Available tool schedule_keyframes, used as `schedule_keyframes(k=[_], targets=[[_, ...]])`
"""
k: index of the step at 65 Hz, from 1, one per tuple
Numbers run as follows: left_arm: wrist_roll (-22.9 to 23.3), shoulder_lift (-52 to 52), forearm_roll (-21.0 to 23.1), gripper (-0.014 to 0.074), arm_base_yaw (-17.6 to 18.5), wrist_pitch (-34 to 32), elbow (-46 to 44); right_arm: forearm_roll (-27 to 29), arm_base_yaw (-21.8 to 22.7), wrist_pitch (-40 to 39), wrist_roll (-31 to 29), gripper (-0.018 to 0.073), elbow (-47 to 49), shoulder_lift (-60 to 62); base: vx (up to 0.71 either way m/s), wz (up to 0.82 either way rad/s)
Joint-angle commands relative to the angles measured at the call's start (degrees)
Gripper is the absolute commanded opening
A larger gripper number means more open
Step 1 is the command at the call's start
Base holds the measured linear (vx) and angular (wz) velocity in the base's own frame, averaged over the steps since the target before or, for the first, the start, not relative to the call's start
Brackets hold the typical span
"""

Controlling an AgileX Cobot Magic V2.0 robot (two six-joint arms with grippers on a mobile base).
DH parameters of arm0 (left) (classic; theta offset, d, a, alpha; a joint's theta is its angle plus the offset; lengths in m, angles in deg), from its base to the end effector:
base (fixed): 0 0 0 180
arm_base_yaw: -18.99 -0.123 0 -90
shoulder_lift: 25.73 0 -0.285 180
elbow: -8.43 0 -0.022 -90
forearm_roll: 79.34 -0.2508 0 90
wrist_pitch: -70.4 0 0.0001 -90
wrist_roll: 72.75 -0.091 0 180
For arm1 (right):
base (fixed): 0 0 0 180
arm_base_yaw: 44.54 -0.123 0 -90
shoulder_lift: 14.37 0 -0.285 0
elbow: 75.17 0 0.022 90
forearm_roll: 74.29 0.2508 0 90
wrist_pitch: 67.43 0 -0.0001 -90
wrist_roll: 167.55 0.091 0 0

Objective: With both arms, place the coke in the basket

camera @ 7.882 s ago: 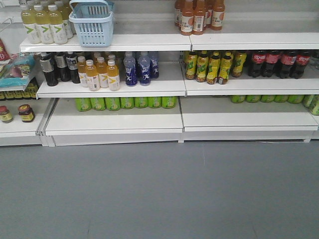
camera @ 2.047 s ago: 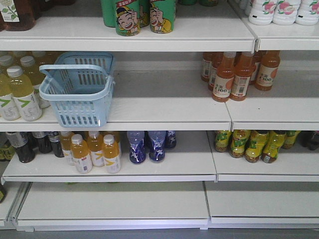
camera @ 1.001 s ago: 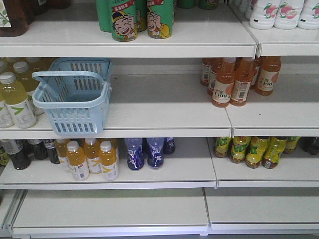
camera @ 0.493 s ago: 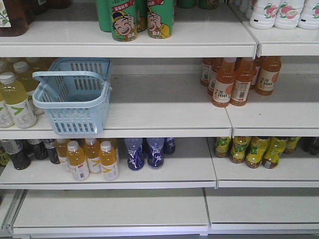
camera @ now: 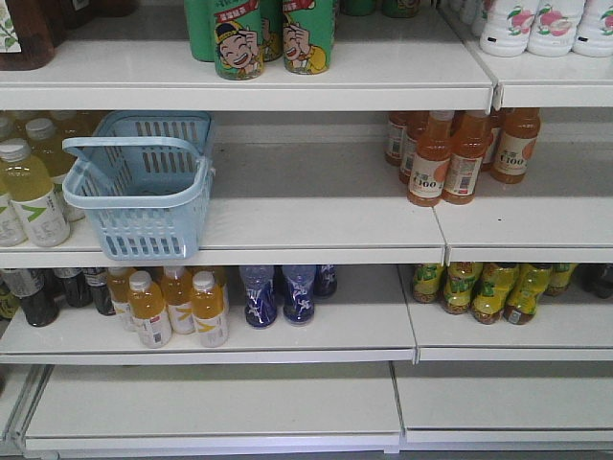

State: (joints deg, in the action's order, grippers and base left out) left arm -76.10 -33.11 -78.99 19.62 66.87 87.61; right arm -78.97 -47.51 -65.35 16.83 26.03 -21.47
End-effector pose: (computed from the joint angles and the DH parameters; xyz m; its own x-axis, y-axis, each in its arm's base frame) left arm 0.0567 -0.0006 0.2076 0.1217 0.0510 -0.9913 0.0043 0.9986 0.0519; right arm 0.0567 0.0027 0.2012 0.0356 -0.0033 -0.9994 -0.0487 0.9988 -0.0051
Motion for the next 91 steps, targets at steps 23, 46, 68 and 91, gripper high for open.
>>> schedule_keyframes(k=[23, 46, 68, 91], targets=[[7.1, 1.2, 0.8, -0.0006, 0.4, -8.4, 0.3, -0.6, 0.1, -4.0, -0.2, -0.0005, -0.8, 0.8, 0.0, 0.0], [45.0, 1.2, 18.8, -0.0006, 0.4, -11.5, 0.3, -0.6, 0.1, -4.0, -0.2, -0.0005, -0.8, 0.8, 0.0, 0.0], [74.1, 0.6, 11.5, -0.0006, 0.4, -40.7, -5.2, -0.6, 0.1, -4.0, -0.2, -0.0005, -0.8, 0.8, 0.0, 0.0], [69.3, -16.2, -7.4, -0.0006, 0.4, -28.3, -32.7, -0.6, 0.1, -4.0, -0.2, -0.0005, -0.8, 0.8, 0.0, 0.0]])
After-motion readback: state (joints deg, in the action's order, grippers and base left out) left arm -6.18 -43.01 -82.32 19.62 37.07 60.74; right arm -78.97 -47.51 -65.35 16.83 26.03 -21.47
